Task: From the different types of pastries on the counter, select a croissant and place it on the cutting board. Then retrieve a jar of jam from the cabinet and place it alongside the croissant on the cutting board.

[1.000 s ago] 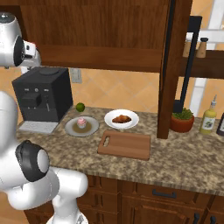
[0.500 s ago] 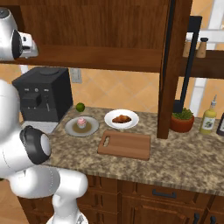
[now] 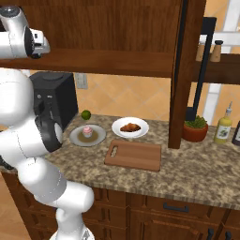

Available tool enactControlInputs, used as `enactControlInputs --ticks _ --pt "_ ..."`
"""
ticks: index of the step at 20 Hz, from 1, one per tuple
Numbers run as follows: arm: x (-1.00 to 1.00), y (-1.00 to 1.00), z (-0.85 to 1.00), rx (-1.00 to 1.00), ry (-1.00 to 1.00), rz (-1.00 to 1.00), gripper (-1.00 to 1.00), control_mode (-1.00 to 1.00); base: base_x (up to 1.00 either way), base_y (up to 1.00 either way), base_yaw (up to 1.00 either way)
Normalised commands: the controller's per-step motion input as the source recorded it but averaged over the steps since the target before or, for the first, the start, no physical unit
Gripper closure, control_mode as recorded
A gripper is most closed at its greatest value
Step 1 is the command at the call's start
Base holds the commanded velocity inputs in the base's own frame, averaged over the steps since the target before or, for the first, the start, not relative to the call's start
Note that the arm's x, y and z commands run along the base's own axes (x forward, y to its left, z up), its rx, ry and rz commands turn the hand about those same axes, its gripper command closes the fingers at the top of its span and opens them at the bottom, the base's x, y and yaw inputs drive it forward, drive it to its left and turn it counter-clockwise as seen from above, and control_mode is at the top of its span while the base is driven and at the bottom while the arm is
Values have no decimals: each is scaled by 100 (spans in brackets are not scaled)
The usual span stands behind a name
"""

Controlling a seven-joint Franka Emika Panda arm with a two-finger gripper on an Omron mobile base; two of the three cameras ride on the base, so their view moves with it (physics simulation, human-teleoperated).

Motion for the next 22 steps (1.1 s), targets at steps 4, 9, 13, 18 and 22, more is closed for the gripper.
enactControlInputs --ticks 4,9,13,18,22 --pt "53 33 0 -1 -8 -18 -100 -100 0 0 0" --pt "18 2 0 2 -6 -4 -100 -100 0 0 0" --pt "32 0 -4 3 -21 -5 -100 -100 0 0 0" --pt "4 26 -14 14 -24 -1 -100 -100 0 0 0" --pt "0 9 -9 9 -5 0 -100 -100 0 0 0"
